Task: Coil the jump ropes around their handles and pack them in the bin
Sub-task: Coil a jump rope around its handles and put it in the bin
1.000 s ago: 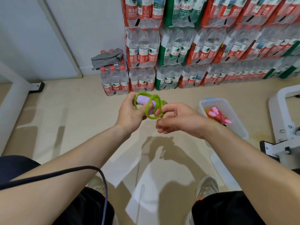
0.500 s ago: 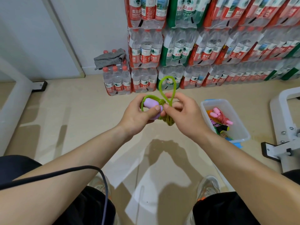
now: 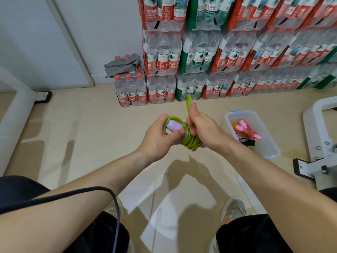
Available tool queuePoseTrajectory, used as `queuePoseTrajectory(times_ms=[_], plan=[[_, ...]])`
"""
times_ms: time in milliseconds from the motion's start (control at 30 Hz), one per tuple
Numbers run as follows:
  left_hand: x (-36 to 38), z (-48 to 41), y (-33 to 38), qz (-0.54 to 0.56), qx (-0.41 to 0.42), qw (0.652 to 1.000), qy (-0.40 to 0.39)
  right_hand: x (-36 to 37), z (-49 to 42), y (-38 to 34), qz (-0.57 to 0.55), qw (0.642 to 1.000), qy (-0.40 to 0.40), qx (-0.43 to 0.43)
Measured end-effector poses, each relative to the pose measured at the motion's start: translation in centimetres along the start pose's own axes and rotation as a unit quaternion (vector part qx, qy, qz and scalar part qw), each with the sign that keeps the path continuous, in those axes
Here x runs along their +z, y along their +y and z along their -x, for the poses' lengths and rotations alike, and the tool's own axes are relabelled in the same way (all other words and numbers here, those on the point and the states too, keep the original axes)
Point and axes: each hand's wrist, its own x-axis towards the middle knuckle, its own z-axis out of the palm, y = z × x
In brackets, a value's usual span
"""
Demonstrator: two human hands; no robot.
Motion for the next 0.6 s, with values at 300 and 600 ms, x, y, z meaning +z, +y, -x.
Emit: queuePoseTrajectory(times_ms=[300,600], plan=[[0.1,-0.4,0.3,0.011,0.006,0.999,0.039,1.4,-0.2,1.3,-0.004,0.994,0.092,-0.059],[0.5,-0.4,0.0,0.063,-0.049,0.994,0.073,1.9,0.1,1.0,0.118,0.976,0.172,-0.068]])
